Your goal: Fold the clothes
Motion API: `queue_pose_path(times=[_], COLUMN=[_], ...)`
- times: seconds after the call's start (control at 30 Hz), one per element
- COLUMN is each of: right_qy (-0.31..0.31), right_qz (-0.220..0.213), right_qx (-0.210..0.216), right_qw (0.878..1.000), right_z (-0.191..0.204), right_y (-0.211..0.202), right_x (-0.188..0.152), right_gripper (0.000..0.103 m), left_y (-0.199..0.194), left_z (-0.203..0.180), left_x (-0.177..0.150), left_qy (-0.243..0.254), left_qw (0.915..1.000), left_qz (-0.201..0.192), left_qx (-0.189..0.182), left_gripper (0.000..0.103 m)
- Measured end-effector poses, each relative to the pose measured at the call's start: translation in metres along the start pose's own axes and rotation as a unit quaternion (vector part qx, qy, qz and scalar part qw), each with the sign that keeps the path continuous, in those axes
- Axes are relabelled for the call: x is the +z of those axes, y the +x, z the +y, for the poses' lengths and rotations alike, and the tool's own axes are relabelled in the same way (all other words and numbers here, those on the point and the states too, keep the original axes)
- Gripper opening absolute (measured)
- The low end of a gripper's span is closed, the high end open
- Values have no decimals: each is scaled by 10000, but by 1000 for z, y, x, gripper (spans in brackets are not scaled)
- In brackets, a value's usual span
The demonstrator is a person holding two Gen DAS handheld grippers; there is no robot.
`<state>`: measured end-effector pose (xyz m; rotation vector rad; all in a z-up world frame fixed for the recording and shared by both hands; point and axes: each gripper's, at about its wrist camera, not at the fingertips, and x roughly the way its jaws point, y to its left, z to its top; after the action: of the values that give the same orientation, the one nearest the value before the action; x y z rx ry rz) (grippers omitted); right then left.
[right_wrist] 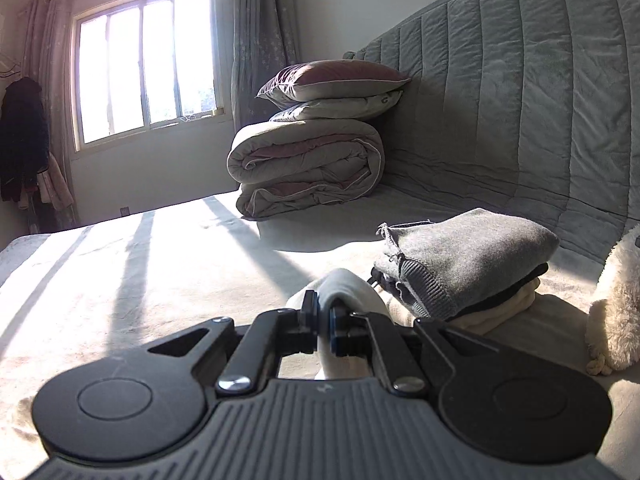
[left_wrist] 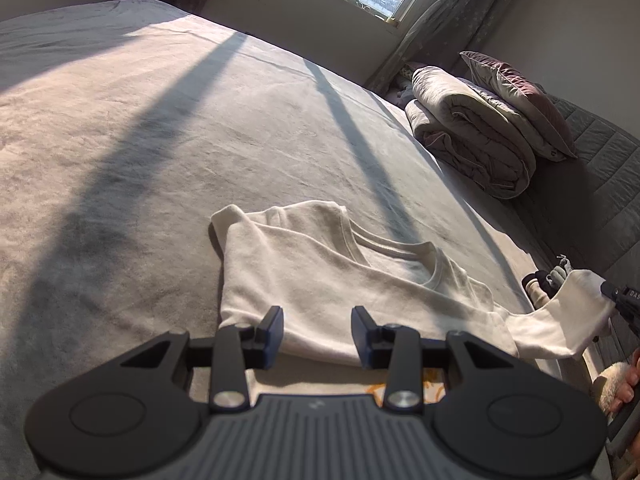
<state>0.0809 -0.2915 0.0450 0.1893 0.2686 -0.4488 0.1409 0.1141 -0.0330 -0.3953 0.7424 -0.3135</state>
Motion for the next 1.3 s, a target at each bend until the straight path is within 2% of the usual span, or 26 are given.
queue_pose_path(times=[0.23,0.4,0.6,0.83,0.93,1.1,1.17,1.2,1.23,1.3], right_qy=[-304,-666,-1676,-2149,-2058,-1357,-1020,-866,-733,-629], right_qz=[-48,60,277,892,1212,1757,1837,1850,1851,1803], right_qx=[725,1212,1807,2190,2261,2556,2699,2768,2839,2929], right_qw=[9969,9904,9687,9476,9444,9409,9397,9390,9380,9369], right_z=[54,94,150,184,186,171,164,162,159,157], right_y=[-15,-24,-33,-25,-19,-18,-19,-19,-20,-21], right_x=[4,-8,-47,-95,-108,-119,-117,-114,-112,-107], right_gripper=[7,7,7,8,10,18,29,40,45,46], left_y=[-6,-11,-15,-18,-19,-20,-20,-19,-19,-16], left_z=[12,18,23,27,29,30,30,31,32,36], left_x=[5,8,10,12,12,12,13,13,12,11], left_qy=[-220,-295,-340,-397,-427,-445,-467,-488,-527,-653], left_qw=[9997,9995,9994,9991,9990,9989,9988,9987,9984,9970], left_qz=[-39,-71,-102,-125,-120,-106,-103,-97,-74,3], left_qx=[-35,-32,-30,-35,-49,-75,-92,-104,-190,-417], left_gripper=[38,38,38,38,38,38,38,38,38,38])
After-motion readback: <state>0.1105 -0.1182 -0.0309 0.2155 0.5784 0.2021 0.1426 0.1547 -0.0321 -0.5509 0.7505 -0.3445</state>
